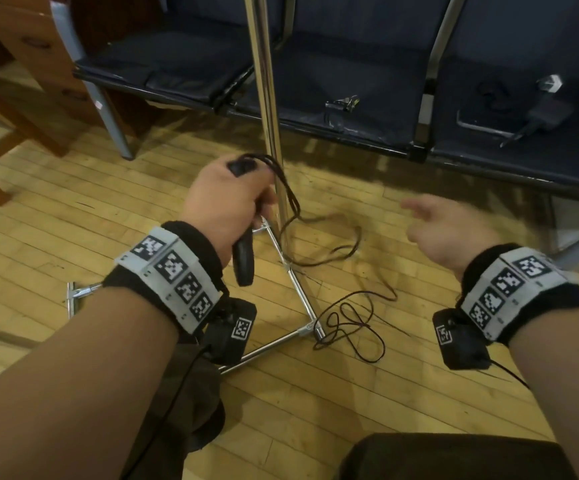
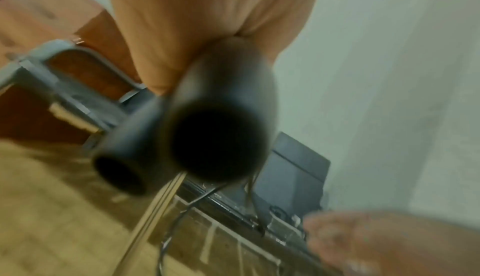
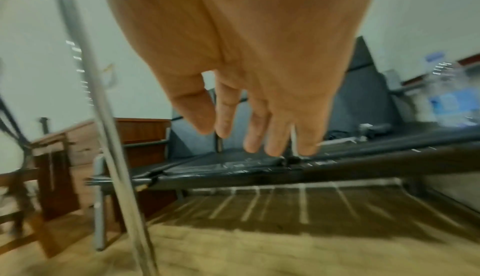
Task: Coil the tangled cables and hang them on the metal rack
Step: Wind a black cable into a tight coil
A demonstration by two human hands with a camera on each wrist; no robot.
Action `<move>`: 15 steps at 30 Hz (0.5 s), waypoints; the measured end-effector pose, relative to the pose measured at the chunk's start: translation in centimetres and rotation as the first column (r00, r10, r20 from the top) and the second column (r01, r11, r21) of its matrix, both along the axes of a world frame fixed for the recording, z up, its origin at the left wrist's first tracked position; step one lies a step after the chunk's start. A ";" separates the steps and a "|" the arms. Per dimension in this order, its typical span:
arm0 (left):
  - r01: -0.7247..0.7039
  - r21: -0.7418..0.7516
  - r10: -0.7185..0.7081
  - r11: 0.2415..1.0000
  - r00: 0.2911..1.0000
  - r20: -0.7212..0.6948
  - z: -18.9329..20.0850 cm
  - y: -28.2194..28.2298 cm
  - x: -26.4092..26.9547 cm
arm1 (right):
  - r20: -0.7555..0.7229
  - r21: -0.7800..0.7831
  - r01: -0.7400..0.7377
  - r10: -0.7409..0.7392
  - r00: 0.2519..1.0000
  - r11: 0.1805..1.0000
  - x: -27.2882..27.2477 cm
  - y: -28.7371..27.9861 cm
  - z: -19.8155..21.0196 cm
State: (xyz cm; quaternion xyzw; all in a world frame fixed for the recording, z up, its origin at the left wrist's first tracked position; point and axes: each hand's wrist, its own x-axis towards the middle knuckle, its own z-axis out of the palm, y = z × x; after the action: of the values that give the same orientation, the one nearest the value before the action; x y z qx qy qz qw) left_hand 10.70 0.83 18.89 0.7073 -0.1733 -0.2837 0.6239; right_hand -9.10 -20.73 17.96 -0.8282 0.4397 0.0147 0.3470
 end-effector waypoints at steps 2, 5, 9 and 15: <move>0.207 0.157 -0.235 0.966 0.953 0.191 0.0 -0.3 -1.4 | 0.194 0.117 -0.174 0.149 0.970 0.978 1.1 2.0 1.1; 0.373 0.240 -0.432 0.896 0.856 0.283 0.0 -1.0 -3.1 | 0.400 0.408 -0.313 0.140 0.906 0.858 2.4 4.9 1.7; 0.357 0.212 -0.410 0.910 0.853 0.323 -0.1 -1.3 -3.3 | 0.459 0.437 -0.432 0.217 0.861 0.789 3.1 6.9 1.4; 0.116 0.081 -0.138 0.990 0.917 0.373 0.3 -1.5 -2.6 | 0.481 0.429 -0.434 0.206 0.852 0.792 3.4 7.6 2.1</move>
State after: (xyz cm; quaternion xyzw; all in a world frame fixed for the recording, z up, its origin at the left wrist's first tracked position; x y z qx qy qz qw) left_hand 8.06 -0.70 19.17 0.7536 -0.3275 -0.1868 0.5384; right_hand -5.74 -13.15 20.02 -0.7497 0.1855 0.0195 0.6349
